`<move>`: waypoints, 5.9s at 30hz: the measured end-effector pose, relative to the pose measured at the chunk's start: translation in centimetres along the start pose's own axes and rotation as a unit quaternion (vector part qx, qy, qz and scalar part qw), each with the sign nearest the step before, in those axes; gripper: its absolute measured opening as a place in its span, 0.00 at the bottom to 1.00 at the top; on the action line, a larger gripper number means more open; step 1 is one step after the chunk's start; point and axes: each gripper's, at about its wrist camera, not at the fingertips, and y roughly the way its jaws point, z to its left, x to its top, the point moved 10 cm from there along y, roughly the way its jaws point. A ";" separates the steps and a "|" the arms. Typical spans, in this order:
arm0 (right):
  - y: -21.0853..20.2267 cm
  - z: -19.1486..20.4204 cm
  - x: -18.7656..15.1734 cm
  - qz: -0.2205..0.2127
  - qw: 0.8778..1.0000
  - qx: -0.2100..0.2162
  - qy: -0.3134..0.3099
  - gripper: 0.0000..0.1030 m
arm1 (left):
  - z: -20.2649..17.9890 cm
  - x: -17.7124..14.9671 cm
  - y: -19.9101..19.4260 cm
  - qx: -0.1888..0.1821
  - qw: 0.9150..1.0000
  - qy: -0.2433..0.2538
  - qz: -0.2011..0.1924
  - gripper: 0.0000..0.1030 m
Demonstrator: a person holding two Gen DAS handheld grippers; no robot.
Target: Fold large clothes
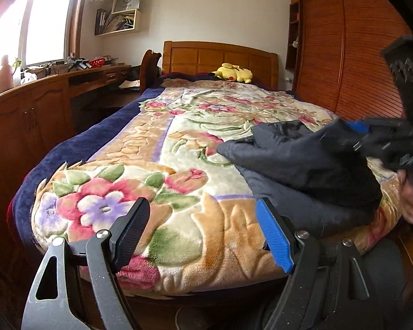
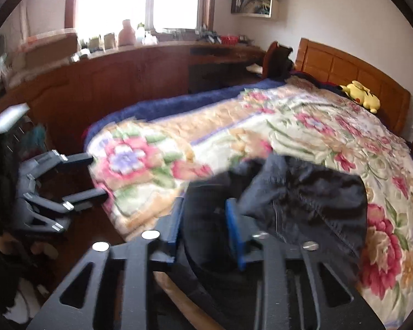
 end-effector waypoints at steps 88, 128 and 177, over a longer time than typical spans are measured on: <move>16.6 -29.4 -8.8 0.108 0.962 -0.018 0.251 0.70 | -7.7 -6.2 6.5 -0.105 0.991 0.004 0.084 0.39; 27.9 -13.6 7.7 0.025 0.999 -0.031 0.016 0.13 | 16.1 1.3 3.8 -0.004 0.993 -0.092 -0.075 0.04; 29.7 -10.8 5.1 -0.041 0.999 -0.015 0.014 0.54 | 16.5 4.0 -0.1 0.112 0.989 -0.062 -0.071 0.78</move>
